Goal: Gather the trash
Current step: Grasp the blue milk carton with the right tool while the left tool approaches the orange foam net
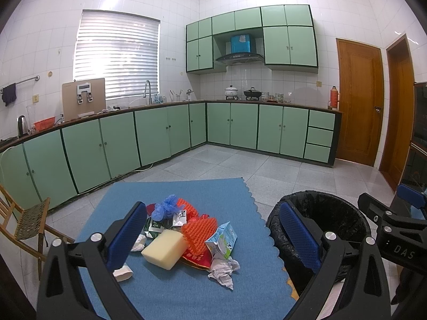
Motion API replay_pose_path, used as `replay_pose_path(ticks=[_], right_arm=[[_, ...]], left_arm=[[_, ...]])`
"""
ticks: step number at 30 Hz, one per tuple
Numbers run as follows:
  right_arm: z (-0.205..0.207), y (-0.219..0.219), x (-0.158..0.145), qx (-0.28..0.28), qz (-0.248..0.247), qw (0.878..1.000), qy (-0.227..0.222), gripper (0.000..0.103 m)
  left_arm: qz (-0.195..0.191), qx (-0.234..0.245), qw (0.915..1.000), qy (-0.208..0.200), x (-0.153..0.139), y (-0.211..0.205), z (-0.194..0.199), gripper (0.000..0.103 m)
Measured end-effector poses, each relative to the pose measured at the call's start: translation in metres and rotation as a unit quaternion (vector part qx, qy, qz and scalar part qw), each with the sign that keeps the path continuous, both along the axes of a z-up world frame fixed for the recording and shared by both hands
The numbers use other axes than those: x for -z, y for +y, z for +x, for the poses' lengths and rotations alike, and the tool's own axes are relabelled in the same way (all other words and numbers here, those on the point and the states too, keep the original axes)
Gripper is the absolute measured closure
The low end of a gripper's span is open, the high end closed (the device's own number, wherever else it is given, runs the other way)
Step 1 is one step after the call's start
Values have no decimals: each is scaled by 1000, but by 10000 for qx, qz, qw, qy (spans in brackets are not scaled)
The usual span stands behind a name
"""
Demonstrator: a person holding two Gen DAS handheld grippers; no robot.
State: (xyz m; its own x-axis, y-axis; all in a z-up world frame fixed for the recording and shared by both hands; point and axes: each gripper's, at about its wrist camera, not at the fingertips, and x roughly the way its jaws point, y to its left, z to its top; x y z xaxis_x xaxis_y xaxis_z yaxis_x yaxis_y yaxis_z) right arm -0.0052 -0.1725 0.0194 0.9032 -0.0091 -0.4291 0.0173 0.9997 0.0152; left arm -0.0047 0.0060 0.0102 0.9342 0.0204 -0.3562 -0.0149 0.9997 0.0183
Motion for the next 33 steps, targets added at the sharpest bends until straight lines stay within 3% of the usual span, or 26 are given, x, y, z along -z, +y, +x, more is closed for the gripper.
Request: replay_pose_path(ticks=[6, 16, 20, 26, 33], right_arm=[[6, 3, 8, -13, 86, 9999, 138, 5], [43, 41, 45, -407, 108, 9971, 638, 5], [61, 66, 67, -659, 102, 9948, 770, 5], [81, 105, 106, -1041, -27, 9902, 931, 5], [116, 133, 134, -1202, -50, 9862, 1135, 5]], left_arm=[[41, -152, 9998, 101, 9, 12, 11, 6], [155, -743, 9923, 974, 63, 88, 52, 6], [55, -1002, 9898, 1011, 82, 112, 58, 6], [314, -1136, 9853, 1233, 111, 126, 69, 6], [163, -1213, 9822, 1425, 127, 145, 78, 11]])
